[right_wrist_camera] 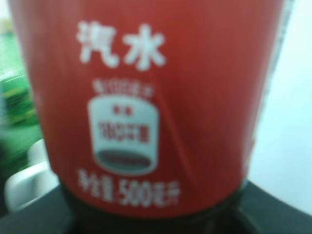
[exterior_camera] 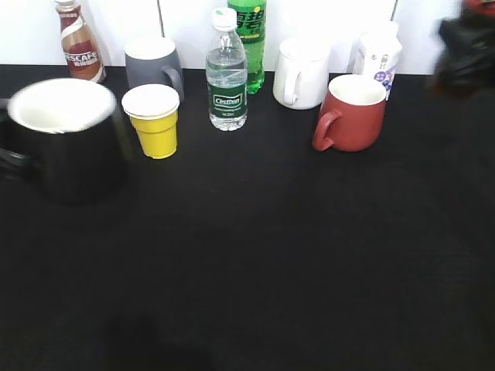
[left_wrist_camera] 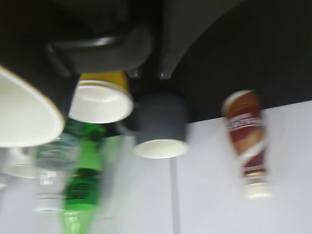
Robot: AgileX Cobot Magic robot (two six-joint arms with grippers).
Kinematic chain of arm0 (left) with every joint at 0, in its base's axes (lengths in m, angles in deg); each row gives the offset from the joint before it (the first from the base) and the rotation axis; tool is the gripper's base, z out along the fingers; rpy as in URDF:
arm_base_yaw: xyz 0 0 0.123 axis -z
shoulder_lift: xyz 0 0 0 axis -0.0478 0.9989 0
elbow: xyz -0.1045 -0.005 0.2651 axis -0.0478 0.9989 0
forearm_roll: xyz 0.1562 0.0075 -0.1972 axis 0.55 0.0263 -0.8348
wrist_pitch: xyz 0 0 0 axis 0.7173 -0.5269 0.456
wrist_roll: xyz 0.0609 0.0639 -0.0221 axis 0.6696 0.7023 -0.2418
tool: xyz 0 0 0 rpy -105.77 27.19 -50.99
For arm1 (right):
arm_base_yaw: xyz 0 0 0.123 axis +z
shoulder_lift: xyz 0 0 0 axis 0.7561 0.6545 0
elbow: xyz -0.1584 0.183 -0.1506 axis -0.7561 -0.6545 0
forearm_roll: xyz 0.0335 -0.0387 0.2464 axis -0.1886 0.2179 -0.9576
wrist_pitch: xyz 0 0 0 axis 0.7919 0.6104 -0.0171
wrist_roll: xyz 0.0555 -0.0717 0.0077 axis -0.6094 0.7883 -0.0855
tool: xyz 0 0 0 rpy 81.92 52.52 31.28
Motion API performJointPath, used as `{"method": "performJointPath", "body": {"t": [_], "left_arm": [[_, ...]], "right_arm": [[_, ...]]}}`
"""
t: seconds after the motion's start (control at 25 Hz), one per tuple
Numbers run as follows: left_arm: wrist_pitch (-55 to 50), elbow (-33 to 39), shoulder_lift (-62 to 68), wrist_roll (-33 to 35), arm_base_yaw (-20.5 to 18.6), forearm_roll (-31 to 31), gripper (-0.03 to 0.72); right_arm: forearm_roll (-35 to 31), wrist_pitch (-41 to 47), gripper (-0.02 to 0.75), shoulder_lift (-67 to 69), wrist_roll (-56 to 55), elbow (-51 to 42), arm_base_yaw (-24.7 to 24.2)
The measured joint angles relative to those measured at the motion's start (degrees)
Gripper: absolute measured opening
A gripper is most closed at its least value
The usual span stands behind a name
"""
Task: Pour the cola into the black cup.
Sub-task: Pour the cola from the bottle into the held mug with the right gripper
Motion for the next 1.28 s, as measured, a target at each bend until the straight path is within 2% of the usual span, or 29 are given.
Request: {"method": "performJointPath", "body": {"t": [0.16, 0.24, 0.32, 0.4, 0.52, 0.72, 0.8, 0.92, 1.28], "left_arm": [[0.0, 0.0, 0.0, 0.0, 8.3, -0.6, 0.056], [0.0, 0.0, 0.0, 0.0, 11.0, -0.6, 0.056], [0.0, 0.0, 0.0, -0.3, 13.1, -0.6, 0.056], [0.0, 0.0, 0.0, -1.1, 13.9, -0.5, 0.056], [0.0, 0.0, 0.0, -1.5, 13.9, -0.5, 0.056], [0.0, 0.0, 0.0, -2.4, 13.9, -0.3, 0.056], [-0.4, 0.0, 0.0, -2.6, 13.9, -0.2, 0.056], [-2.1, 0.0, 0.0, -2.6, 13.9, 0.0, 0.056], [-0.9, 0.0, 0.0, -2.6, 13.9, 0.1, 0.056]], "right_arm": [[-1.6, 5.2, 0.368, -2.0, 0.2, -0.3, 17.1], [-3.2, 6.6, 0.368, -1.9, 5.3, -0.3, 24.7], [-3.5, 6.9, 0.368, -0.3, 7.1, 0.2, 29.7], [-3.7, 7.5, 0.368, 1.6, 11.9, 2.0, 32.3], [-3.5, 7.5, 0.368, 4.1, 19.5, 5.6, 32.8], [-4.3, 7.6, 0.368, 5.1, 44.6, 6.6, 32.8], [-8.6, 7.5, 0.368, 5.1, 56.3, 6.6, 32.8], [-13.6, 7.1, 0.367, 5.1, 66.8, 6.6, 32.8], [-14.2, 4.2, 0.367, 5.1, 82.2, 6.6, 32.8]]}}
